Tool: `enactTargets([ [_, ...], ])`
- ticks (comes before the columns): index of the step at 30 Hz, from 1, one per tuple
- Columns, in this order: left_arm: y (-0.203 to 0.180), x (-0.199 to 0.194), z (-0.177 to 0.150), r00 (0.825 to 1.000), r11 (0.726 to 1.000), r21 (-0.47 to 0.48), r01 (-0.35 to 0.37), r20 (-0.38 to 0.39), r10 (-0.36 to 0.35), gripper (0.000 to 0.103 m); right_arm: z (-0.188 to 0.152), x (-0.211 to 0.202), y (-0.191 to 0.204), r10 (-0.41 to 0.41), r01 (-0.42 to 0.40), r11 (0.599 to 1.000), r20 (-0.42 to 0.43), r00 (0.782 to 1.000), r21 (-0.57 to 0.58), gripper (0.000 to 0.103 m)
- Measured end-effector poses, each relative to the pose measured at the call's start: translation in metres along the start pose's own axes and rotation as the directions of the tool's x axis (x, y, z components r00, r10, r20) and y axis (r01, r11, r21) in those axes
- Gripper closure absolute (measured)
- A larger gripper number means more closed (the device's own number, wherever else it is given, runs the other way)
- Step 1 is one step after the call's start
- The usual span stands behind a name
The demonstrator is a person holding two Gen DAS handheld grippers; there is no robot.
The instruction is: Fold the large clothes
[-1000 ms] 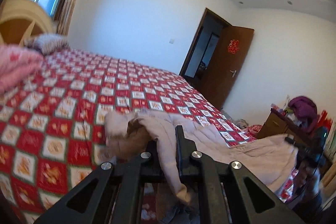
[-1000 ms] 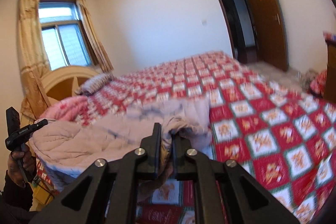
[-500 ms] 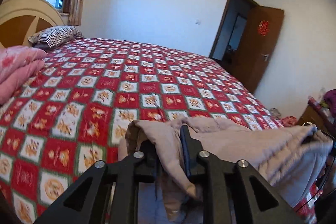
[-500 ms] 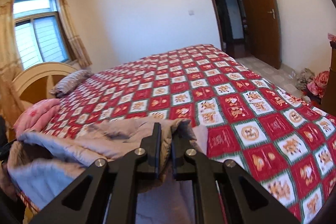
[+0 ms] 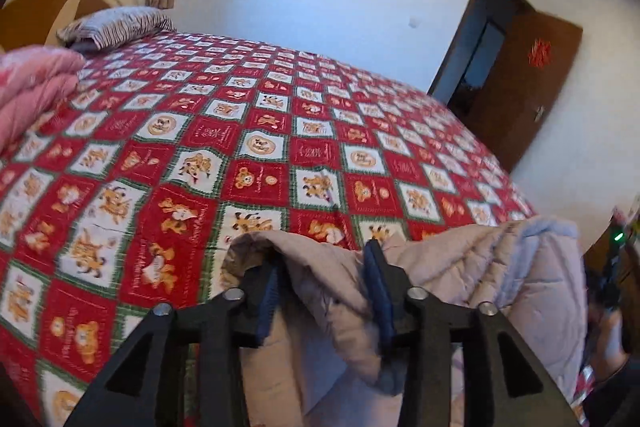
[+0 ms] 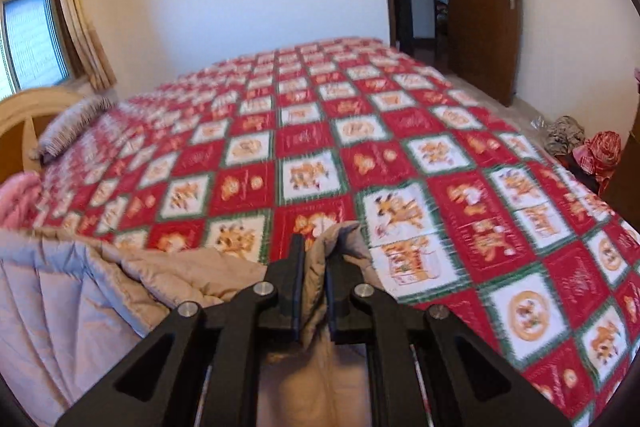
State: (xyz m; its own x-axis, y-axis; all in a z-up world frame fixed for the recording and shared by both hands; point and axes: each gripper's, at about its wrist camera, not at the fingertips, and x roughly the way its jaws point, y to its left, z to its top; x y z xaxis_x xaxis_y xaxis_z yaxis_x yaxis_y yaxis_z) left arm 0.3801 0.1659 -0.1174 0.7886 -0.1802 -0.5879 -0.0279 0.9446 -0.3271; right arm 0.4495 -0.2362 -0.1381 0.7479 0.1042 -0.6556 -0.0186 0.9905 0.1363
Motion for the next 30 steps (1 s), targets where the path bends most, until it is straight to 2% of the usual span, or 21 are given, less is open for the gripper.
enactTargets([
  [1, 0.001, 0.004, 0.001, 1.000, 1.000, -0.012, -0.005, -0.001, 0.005, 0.052, 0.000, 0.007, 0.001, 0.000, 0.000, 1.000, -0.006, 1.000, 0.006, 0.091],
  [3, 0.000, 0.007, 0.005, 1.000, 0.999, -0.031, 0.014, 0.015, -0.014, 0.037, 0.003, 0.021, 0.000, 0.004, -0.003, 1.000, -0.030, 1.000, 0.028, 0.087],
  [4, -0.002, 0.008, 0.008, 0.999, 0.999, -0.037, 0.024, 0.024, -0.023, 0.032, 0.006, 0.026, 0.001, 0.004, -0.002, 0.999, -0.046, 0.999, 0.034, 0.086],
  [5, -0.004, 0.007, 0.012, 0.999, 0.999, -0.043, 0.031, 0.040, -0.029, 0.021, 0.007, 0.030, 0.000, -0.001, 0.003, 0.999, -0.049, 0.999, 0.041, 0.084],
  [6, -0.007, 0.007, 0.015, 0.998, 0.999, -0.039, 0.038, 0.052, -0.036, 0.003, 0.008, 0.032, -0.001, -0.004, 0.006, 0.999, -0.050, 0.999, 0.049, 0.083],
  [7, -0.012, 0.006, 0.019, 0.997, 1.000, -0.018, 0.018, 0.074, -0.016, 0.001, 0.009, 0.036, -0.001, -0.004, 0.006, 0.999, -0.050, 0.999, 0.051, 0.079],
  [9, -0.019, 0.004, 0.027, 0.993, 0.998, 0.028, -0.058, 0.107, 0.055, 0.001, 0.009, 0.041, 0.004, 0.000, 0.002, 0.999, -0.062, 0.998, 0.036, 0.071],
  [10, -0.020, 0.006, 0.030, 0.993, 0.997, 0.032, -0.064, 0.103, 0.060, 0.001, 0.011, 0.041, 0.006, 0.011, -0.009, 0.999, -0.062, 0.998, 0.034, 0.066],
  [13, -0.026, 0.007, 0.033, 0.984, 0.987, 0.054, -0.151, 0.099, 0.145, 0.001, 0.020, 0.033, 0.009, 0.029, -0.026, 0.999, -0.045, 0.999, 0.045, 0.049],
  [14, -0.031, 0.005, 0.030, 0.977, 0.978, 0.075, -0.192, 0.111, 0.184, 0.001, 0.024, 0.031, 0.011, 0.016, -0.014, 0.999, -0.027, 1.000, 0.045, 0.033],
  [16, -0.043, -0.002, 0.020, 0.962, 0.961, 0.117, -0.250, 0.142, 0.234, 0.001, 0.032, 0.011, 0.009, -0.031, 0.027, 0.997, 0.061, 0.998, 0.067, 0.015],
  [19, -0.063, -0.010, 0.000, 0.939, 0.932, 0.175, -0.319, 0.192, 0.286, 0.001, 0.036, -0.022, 0.016, -0.052, 0.042, 0.996, 0.128, 0.990, 0.080, 0.014],
  [20, -0.068, -0.011, -0.007, 0.930, 0.921, 0.184, -0.342, 0.205, 0.304, 0.001, 0.034, -0.031, 0.021, -0.033, 0.024, 0.997, 0.131, 0.991, 0.071, 0.014],
  [23, -0.083, -0.009, -0.020, 0.928, 0.913, 0.211, -0.349, 0.214, 0.305, 0.001, 0.010, -0.068, 0.054, 0.065, -0.066, 0.998, 0.150, 0.987, 0.003, 0.013],
  [24, -0.088, -0.005, -0.024, 0.922, 0.904, 0.219, -0.367, 0.216, 0.322, 0.001, -0.007, -0.081, 0.075, 0.108, -0.101, 0.993, 0.154, 0.982, -0.055, 0.013],
  [26, -0.088, 0.009, -0.028, 0.904, 0.884, 0.213, -0.416, 0.201, 0.377, 0.001, -0.031, -0.089, 0.103, 0.156, -0.137, 0.982, 0.149, 0.976, -0.127, 0.010],
  [28, -0.080, 0.023, -0.026, 0.895, 0.881, 0.178, -0.439, 0.172, 0.411, 0.001, -0.055, -0.081, 0.133, 0.198, -0.174, 0.962, 0.099, 0.975, -0.210, 0.010],
  [30, -0.060, 0.038, -0.021, 0.877, 0.871, 0.118, -0.477, 0.131, 0.462, 0.001, -0.064, -0.063, 0.150, 0.167, -0.137, 0.949, 0.085, 0.982, -0.284, 0.011],
])
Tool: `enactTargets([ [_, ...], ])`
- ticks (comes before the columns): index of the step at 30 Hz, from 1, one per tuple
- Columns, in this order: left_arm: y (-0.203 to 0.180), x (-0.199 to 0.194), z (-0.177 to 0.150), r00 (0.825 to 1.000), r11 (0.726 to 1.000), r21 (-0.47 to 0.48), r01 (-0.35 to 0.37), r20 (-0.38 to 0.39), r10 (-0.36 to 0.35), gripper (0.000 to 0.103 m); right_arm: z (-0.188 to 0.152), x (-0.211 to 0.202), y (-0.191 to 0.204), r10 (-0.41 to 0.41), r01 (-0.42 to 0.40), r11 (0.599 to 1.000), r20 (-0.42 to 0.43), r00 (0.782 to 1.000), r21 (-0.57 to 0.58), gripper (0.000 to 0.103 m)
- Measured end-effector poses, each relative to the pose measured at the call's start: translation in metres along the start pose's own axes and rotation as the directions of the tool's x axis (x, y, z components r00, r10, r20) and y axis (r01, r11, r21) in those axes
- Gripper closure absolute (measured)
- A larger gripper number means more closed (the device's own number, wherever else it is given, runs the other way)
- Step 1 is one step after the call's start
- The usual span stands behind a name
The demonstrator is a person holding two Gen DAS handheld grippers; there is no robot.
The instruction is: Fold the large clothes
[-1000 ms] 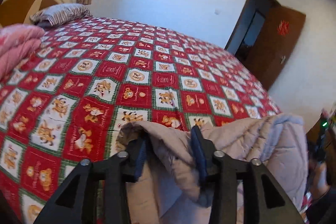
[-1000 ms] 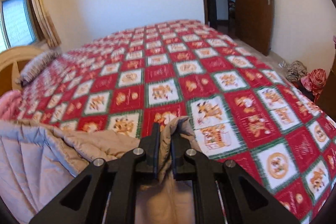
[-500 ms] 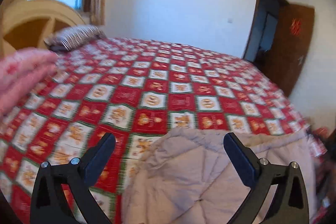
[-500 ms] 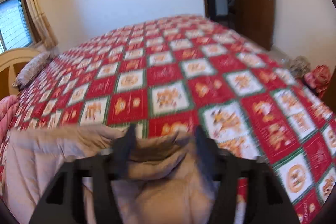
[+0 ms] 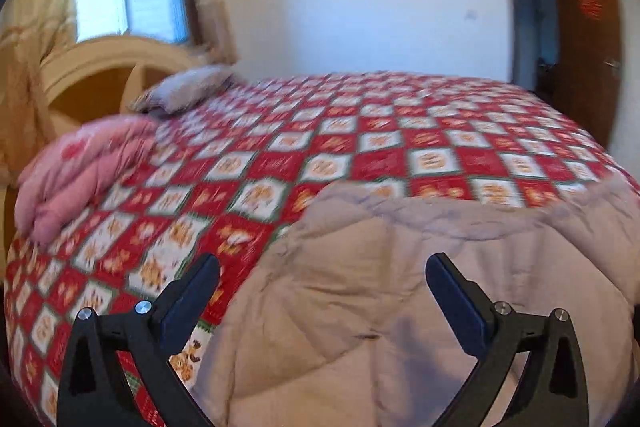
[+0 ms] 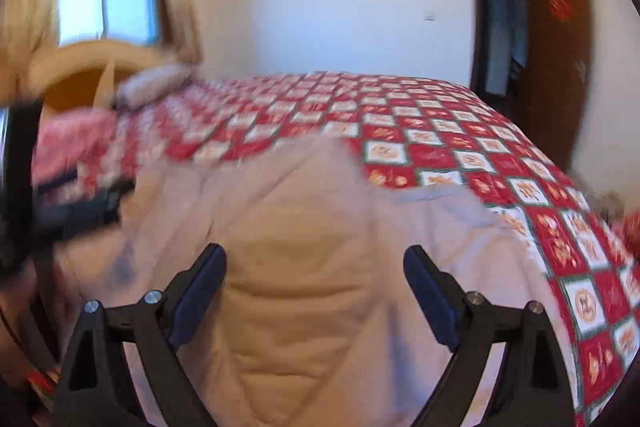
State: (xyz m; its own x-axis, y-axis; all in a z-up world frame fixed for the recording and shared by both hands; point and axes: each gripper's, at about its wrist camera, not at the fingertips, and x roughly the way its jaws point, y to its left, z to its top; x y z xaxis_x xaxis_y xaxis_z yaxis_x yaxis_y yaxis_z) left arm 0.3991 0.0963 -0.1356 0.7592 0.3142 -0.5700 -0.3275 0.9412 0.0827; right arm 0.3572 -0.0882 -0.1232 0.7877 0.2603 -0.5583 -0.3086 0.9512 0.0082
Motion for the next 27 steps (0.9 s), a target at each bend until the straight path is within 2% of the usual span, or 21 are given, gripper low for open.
enactTargets([
  [3, 0.016, 0.029, -0.001, 0.997, 0.996, -0.079, -0.036, -0.066, 0.031, 0.001, 0.004, 0.034, -0.005, -0.076, 0.075, 0.997, -0.014, 0.997, -0.036, 0.011],
  [5, 0.024, 0.048, -0.005, 0.994, 0.992, -0.123, -0.038, -0.105, 0.025, 0.001, 0.009, 0.054, -0.015, -0.105, 0.105, 0.994, -0.032, 0.994, -0.019, 0.011],
  [9, 0.021, 0.074, -0.014, 0.989, 0.990, -0.137, -0.020, -0.145, 0.000, 0.001, 0.010, 0.098, -0.038, -0.123, 0.129, 0.990, -0.112, 0.986, 0.049, 0.011],
  [15, 0.018, 0.100, -0.024, 0.978, 0.982, -0.186, 0.026, -0.199, -0.064, 0.001, 0.003, 0.113, -0.040, -0.130, 0.138, 0.989, -0.136, 0.982, 0.055, 0.009],
  [20, 0.023, 0.109, -0.031, 0.968, 0.967, -0.250, 0.056, -0.222, -0.113, 0.001, 0.001, 0.127, -0.047, -0.098, 0.113, 0.990, -0.165, 0.981, 0.088, 0.004],
  [27, 0.021, 0.113, -0.034, 0.967, 0.967, -0.249, 0.043, -0.232, -0.103, 0.001, 0.000, 0.142, -0.039, -0.127, 0.139, 0.989, -0.209, 0.970, 0.046, 0.001],
])
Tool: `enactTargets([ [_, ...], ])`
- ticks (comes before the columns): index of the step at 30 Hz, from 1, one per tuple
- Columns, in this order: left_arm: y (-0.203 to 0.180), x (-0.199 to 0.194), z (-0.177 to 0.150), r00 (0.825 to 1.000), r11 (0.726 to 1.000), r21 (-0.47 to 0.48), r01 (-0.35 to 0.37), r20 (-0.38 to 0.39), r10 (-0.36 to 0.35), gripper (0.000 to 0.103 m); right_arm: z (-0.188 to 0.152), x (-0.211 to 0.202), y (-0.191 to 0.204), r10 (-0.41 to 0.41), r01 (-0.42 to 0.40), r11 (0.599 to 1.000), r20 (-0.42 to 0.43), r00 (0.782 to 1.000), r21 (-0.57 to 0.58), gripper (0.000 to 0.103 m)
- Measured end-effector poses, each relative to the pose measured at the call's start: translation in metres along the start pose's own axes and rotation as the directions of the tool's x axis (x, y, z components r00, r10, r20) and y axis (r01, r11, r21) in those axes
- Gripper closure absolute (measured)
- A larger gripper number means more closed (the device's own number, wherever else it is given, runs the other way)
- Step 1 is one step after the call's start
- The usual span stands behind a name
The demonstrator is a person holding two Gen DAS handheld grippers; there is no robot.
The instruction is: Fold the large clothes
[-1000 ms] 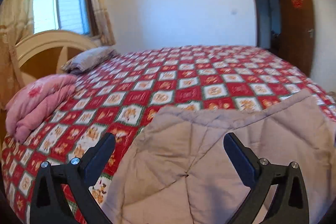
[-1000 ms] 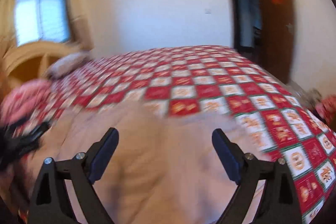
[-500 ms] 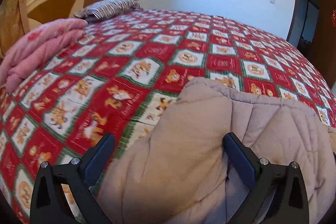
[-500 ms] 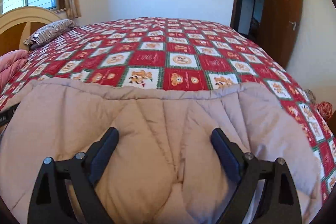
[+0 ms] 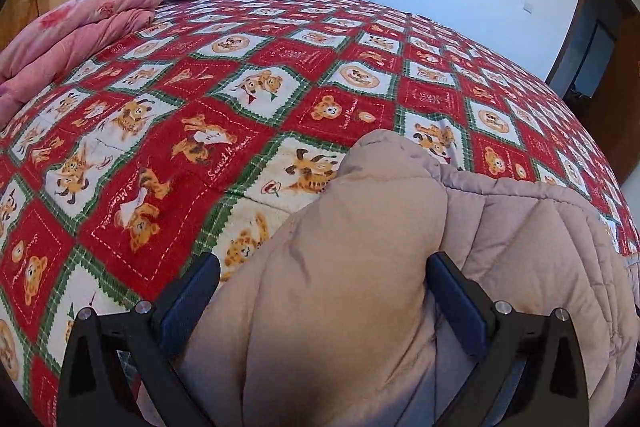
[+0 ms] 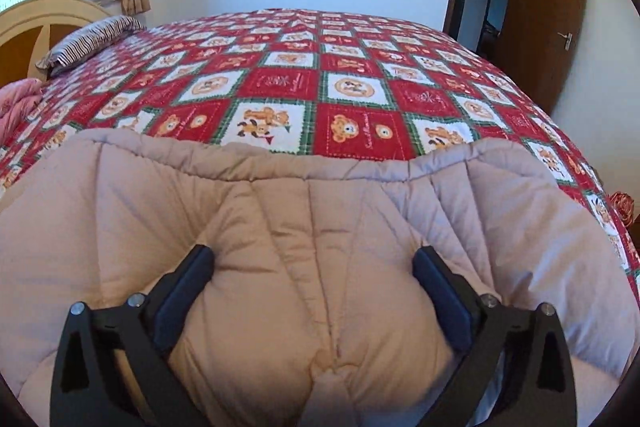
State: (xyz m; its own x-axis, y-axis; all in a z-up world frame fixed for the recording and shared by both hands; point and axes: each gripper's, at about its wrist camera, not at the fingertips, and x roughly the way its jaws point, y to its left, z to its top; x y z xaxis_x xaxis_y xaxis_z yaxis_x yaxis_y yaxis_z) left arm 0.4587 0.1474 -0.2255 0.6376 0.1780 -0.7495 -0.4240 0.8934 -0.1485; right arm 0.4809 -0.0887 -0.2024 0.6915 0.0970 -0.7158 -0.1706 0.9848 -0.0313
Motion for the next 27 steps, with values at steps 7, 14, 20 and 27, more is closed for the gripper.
enactTargets([
  [7, 0.002, 0.002, -0.001, 1.000, 1.000, -0.009, 0.006, -0.007, -0.006, 0.001, 0.002, 0.011, 0.004, -0.019, 0.018, 1.000, -0.038, 0.999, -0.025, 0.000],
  [14, 0.001, 0.006, -0.001, 1.000, 1.000, -0.009, 0.007, -0.028, -0.008, 0.001, 0.003, 0.018, 0.008, -0.034, 0.031, 0.998, -0.058, 0.998, -0.049, 0.000],
  [20, 0.004, 0.012, 0.000, 0.997, 0.999, -0.028, 0.037, -0.070, -0.039, 0.001, 0.005, 0.024, 0.012, -0.049, 0.044, 0.997, -0.078, 0.996, -0.061, 0.000],
  [27, 0.008, 0.010, -0.002, 0.995, 0.997, -0.037, 0.066, -0.072, -0.068, 0.001, 0.015, 0.008, 0.014, -0.091, 0.085, 0.995, -0.094, 0.991, -0.058, 0.002],
])
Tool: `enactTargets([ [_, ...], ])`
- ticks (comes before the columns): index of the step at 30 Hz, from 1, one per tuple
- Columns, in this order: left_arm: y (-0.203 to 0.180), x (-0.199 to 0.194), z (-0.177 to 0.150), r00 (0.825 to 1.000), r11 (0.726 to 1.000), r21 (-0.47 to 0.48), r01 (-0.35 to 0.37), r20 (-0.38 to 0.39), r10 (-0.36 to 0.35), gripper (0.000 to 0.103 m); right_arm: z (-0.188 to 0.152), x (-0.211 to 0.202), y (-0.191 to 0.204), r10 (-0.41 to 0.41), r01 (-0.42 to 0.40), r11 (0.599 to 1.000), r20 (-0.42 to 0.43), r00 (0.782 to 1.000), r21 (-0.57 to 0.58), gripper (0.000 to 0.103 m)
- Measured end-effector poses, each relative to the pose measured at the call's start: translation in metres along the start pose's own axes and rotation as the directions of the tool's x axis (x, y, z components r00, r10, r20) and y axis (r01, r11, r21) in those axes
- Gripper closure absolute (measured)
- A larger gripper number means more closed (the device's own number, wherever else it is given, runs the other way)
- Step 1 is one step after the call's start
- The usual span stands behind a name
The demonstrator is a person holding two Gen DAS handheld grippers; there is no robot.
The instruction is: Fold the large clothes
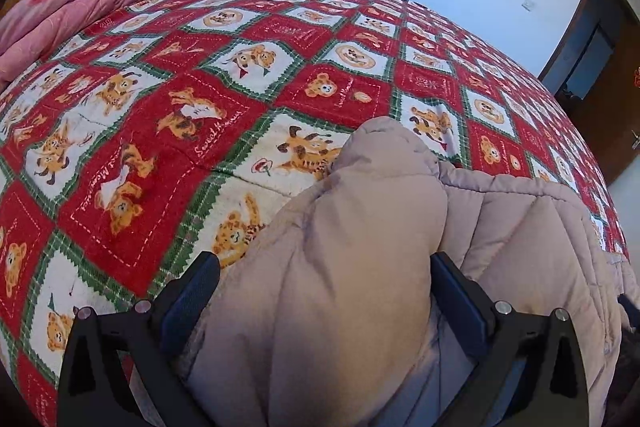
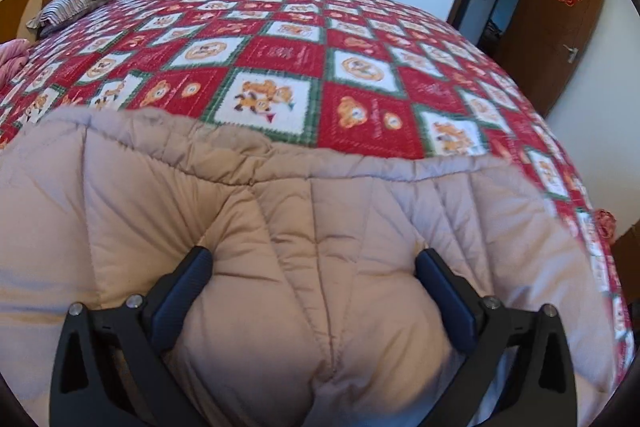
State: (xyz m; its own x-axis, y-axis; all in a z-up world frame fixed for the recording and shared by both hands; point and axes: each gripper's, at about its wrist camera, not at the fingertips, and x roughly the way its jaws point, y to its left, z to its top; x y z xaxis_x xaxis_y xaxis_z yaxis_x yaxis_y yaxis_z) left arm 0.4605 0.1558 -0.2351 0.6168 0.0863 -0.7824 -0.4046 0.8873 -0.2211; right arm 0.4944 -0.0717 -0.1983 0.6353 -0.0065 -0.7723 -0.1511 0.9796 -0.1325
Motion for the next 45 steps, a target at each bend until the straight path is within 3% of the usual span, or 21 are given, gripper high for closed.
enactTargets([
  [2, 0.000, 0.000, 0.000, 1.000, 1.000, -0.002, 0.004, 0.001, -0.004, 0.001, 0.006, -0.024, 0.001, 0.017, -0.022, 0.998, 0.070, 0.997, 0.067, 0.003],
  [5, 0.001, -0.002, -0.001, 1.000, 1.000, -0.005, 0.010, 0.006, -0.010, 0.001, 0.014, -0.039, 0.020, 0.021, -0.025, 0.999, 0.119, 0.993, 0.033, 0.003],
  [7, 0.002, -0.002, -0.001, 1.000, 1.000, -0.010, 0.015, 0.009, -0.015, 0.001, 0.013, -0.023, 0.033, 0.004, -0.002, 1.000, 0.068, 0.998, -0.019, 0.003],
  [9, 0.002, -0.003, -0.002, 1.000, 1.000, -0.008, 0.013, 0.013, -0.013, 0.001, 0.007, -0.010, 0.029, 0.010, -0.010, 1.000, 0.038, 0.999, 0.008, 0.003],
  [21, -0.003, -0.003, -0.003, 1.000, 1.000, 0.008, -0.024, 0.017, 0.024, 0.001, 0.000, 0.015, 0.039, -0.002, 0.003, 0.999, 0.009, 1.000, -0.043, 0.000],
  [25, -0.005, -0.012, 0.001, 0.999, 0.999, 0.035, -0.035, -0.026, 0.036, 0.001, 0.002, 0.018, 0.040, 0.001, -0.001, 0.999, -0.005, 1.000, -0.051, 0.000],
  [29, -0.003, -0.076, -0.012, 0.997, 0.998, 0.069, -0.008, 0.083, 0.002, 0.001, 0.001, 0.001, 0.034, 0.009, -0.010, 0.999, -0.021, 1.000, -0.042, 0.000],
  [32, -0.002, -0.104, -0.039, 0.990, 0.992, 0.128, -0.004, 0.138, -0.014, 0.001, -0.022, -0.048, 0.029, 0.033, -0.031, 0.998, 0.032, 0.999, -0.045, 0.000],
  [34, -0.004, -0.098, -0.053, 0.991, 0.988, 0.153, -0.029, 0.134, 0.008, 0.001, -0.041, -0.067, 0.029, 0.041, -0.038, 0.998, 0.056, 0.998, -0.044, 0.000],
  [36, -0.007, -0.085, -0.064, 0.989, 0.980, 0.173, -0.094, 0.125, 0.073, 0.001, -0.063, -0.064, 0.032, 0.015, -0.013, 0.999, 0.037, 0.999, -0.048, 0.000],
  [38, -0.006, -0.083, -0.070, 0.985, 0.980, 0.169, -0.109, 0.152, 0.084, 0.001, -0.071, -0.059, 0.035, 0.011, -0.008, 0.999, 0.067, 0.998, -0.050, 0.000],
  [45, -0.009, -0.082, -0.075, 0.978, 0.970, 0.188, -0.154, 0.169, 0.123, 0.001, -0.070, -0.043, 0.041, 0.002, 0.003, 0.997, 0.067, 0.998, -0.073, 0.000],
])
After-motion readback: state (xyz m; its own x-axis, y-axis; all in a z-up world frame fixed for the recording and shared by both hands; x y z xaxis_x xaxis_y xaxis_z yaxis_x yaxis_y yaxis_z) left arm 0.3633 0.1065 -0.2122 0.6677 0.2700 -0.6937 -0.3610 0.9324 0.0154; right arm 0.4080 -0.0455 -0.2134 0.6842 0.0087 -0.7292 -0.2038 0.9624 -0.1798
